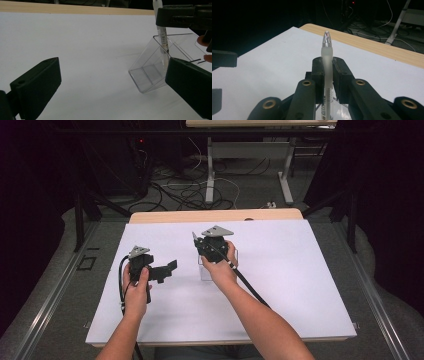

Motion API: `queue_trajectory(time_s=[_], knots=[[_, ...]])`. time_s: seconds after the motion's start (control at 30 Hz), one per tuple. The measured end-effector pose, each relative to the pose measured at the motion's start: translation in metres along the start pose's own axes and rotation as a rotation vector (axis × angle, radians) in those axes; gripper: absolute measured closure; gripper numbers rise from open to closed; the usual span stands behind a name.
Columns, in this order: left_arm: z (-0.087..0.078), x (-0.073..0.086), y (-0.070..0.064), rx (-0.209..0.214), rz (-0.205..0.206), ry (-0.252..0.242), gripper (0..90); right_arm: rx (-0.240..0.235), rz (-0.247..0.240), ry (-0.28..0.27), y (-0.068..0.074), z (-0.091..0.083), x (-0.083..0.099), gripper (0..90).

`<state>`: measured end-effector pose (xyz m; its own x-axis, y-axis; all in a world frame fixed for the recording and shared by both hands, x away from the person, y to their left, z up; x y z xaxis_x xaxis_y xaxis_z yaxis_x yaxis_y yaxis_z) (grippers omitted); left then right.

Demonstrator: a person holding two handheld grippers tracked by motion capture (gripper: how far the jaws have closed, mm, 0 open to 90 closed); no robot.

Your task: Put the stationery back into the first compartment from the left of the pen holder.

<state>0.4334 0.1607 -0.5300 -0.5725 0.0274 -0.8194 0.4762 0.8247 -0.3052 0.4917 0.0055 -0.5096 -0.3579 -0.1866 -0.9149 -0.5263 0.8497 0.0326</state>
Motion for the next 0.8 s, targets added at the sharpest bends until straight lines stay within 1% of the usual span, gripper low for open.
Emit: queue_trajectory(time_s=[0.13, 0.17, 0.2, 0.23, 0.27, 0.3, 0.33, 0.37, 0.43, 0.47, 0.57, 0.63, 0.7, 0.77, 0.8], knots=[[0.0002, 0.0004, -0.0001, 0.0, 0.003, 0.002, 0.3, 0.002, 0.005, -0.004, -0.0013, -0.0005, 0.0029, 80.0], [0.0003, 0.0003, -0.0003, 0.002, 0.002, 0.001, 0.3, 0.002, 0.009, 0.004, -0.0012, -0.0012, 0.0041, 80.0], [0.0011, -0.0002, -0.0004, -0.003, 0.001, -0.012, 0.3, 0.003, 0.007, 0.008, -0.0012, -0.0017, 0.005, 79.9], [0.001, -0.0001, -0.0006, -0.003, 0.002, -0.011, 0.4, 0.001, 0.007, -0.005, -0.0007, -0.0015, 0.0047, 79.9], [0.001, 0.0002, -0.0006, -0.003, 0.002, -0.01, 0.4, 0.003, -0.001, 0.007, -0.0007, -0.0026, 0.0058, 79.9], [0.0009, 0.0003, -0.0006, -0.002, 0.002, -0.011, 0.3, 0.003, 0.002, 0.008, 0.0, -0.0032, 0.0063, 79.9], [0.0001, 0.0007, -0.0005, -0.001, 0.001, -0.005, 0.4, 0.001, -0.005, 0.011, 0.0002, -0.0038, 0.007, 79.9], [-0.0009, 0.001, -0.0004, -0.001, -0.002, 0.003, 0.4, -0.004, -0.002, -0.009, 0.0013, -0.003, 0.0063, 79.9], [-0.0011, 0.0009, 0.0004, -0.002, -0.002, -0.002, 0.3, 0.0, -0.011, -0.001, 0.0017, -0.004, 0.0081, 79.8], [-0.0011, 0.0012, 0.0003, 0.0, -0.004, 0.001, 0.4, -0.004, -0.01, -0.011, 0.0021, -0.0036, 0.0082, 79.8], [-0.0005, 0.0016, 0.0004, 0.0, -0.003, 0.004, 0.3, 0.0, -0.016, -0.01, 0.0012, -0.0045, 0.0091, 79.1], [0.0004, 0.0014, 0.0, 0.001, -0.001, 0.001, 0.4, -0.009, -0.009, -0.002, 0.0014, -0.0056, 0.0092, 74.6], [0.0004, 0.0019, 0.0004, -0.002, 0.001, 0.006, 0.4, -0.019, -0.022, -0.006, 0.0015, -0.0061, 0.0083, 68.4], [0.0008, 0.0015, 0.0008, 0.0, 0.001, 0.003, 0.3, -0.022, -0.041, 0.012, 0.0019, -0.0087, 0.0085, 65.0], [0.0006, 0.0016, 0.0012, -0.002, 0.0, 0.003, 0.4, -0.027, -0.035, -0.001, 0.0027, -0.0093, 0.0075, 63.2]])
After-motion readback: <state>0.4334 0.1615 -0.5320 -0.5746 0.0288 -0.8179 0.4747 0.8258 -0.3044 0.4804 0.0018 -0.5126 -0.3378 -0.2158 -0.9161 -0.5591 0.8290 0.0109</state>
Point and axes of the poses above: each handheld gripper's, and its own axes: z roughly forward along the jaws, x roughly out of its underside, y roughly to its left, the point moved 8 cm from there along z, roughly forward along the jaws, and after that the axes turned 5 degrees about x, right-handed, at the moved point
